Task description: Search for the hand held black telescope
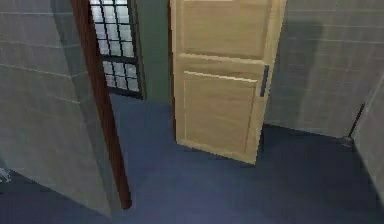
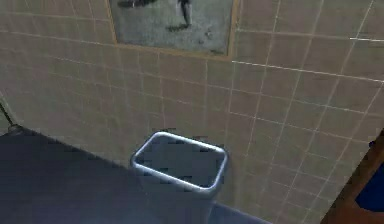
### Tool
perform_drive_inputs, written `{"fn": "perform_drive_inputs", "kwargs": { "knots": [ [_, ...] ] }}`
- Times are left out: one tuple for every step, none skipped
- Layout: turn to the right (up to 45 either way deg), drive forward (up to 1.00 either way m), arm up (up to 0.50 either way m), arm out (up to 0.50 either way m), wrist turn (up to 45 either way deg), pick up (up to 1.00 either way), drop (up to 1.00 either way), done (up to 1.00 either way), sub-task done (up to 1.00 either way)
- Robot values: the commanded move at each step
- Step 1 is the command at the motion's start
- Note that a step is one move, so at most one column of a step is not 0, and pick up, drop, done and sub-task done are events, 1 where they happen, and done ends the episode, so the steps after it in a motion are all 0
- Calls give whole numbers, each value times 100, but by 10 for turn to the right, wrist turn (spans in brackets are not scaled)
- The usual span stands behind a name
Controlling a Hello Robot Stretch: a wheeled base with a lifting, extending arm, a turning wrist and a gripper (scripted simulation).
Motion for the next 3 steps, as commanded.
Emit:
{"fn": "perform_drive_inputs", "kwargs": {
  "knots": [
    [0,100,0,0,0,0,0,0,0],
    [30,0,0,0,0,0,0,0,0],
    [0,30,0,0,0,0,0,0,0]
  ]
}}
